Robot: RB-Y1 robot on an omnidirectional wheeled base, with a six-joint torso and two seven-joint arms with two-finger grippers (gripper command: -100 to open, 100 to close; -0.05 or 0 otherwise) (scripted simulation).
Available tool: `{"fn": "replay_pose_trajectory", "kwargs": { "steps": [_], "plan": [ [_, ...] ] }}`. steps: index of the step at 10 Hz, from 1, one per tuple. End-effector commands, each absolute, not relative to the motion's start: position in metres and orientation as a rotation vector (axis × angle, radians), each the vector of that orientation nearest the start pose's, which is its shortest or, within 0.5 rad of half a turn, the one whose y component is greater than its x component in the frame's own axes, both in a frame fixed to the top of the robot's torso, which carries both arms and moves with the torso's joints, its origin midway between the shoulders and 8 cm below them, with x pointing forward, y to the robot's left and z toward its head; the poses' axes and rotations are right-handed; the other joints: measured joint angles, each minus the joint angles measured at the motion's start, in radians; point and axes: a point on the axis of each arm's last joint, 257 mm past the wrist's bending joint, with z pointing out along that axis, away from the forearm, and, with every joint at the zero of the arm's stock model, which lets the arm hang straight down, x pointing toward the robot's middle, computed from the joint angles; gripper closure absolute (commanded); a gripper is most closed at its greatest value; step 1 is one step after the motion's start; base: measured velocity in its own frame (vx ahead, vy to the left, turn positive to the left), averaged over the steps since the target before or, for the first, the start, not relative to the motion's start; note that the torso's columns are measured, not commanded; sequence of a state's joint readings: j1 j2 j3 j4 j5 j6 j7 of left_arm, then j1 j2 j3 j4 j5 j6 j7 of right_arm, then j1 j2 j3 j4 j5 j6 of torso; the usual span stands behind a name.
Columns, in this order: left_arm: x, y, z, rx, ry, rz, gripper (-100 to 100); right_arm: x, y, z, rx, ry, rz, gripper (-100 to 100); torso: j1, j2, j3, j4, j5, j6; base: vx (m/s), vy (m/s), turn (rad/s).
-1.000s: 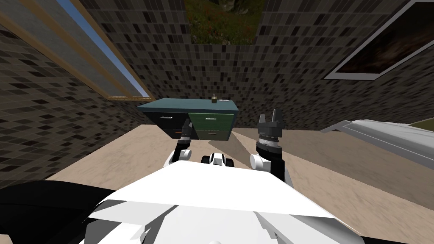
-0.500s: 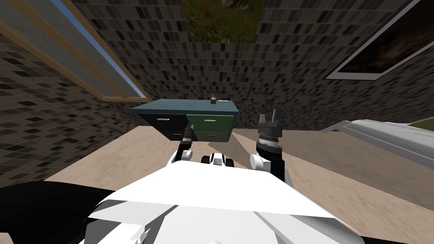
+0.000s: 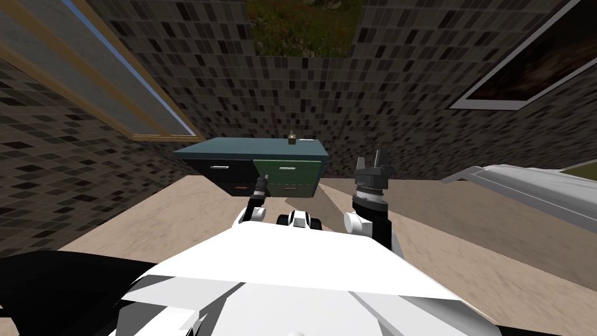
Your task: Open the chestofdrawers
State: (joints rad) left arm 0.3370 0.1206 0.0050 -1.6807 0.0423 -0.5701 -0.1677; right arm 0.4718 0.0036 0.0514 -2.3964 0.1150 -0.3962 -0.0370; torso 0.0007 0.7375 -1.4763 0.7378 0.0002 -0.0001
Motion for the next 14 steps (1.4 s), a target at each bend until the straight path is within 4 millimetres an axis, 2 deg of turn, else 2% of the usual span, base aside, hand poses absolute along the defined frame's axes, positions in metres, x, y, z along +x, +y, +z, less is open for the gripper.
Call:
{"fn": "replay_pose_trajectory", "kwargs": {
  "steps": [1,8,14],
  "plan": [
    [0.426,0.298,-0.201,-0.823,1.037,-1.070,-100,0.341,-0.247,0.064,0.582,0.635,1.325,0,-0.001,0.000,0.000,0.000,0.000,0.000,0.084,0.001,-0.018],
    [0.433,0.298,-0.266,-0.904,1.139,-1.028,-100,0.341,-0.247,0.064,0.582,0.635,1.325,0,-0.001,0.000,0.000,0.000,0.000,0.000,0.097,0.001,-0.023],
    [0.434,0.279,-0.317,-1.015,1.185,-1.025,-100,0.341,-0.247,0.064,0.582,0.635,1.325,0,0.000,0.002,0.001,0.000,0.000,0.000,0.095,0.001,-0.021]
  ]
}}
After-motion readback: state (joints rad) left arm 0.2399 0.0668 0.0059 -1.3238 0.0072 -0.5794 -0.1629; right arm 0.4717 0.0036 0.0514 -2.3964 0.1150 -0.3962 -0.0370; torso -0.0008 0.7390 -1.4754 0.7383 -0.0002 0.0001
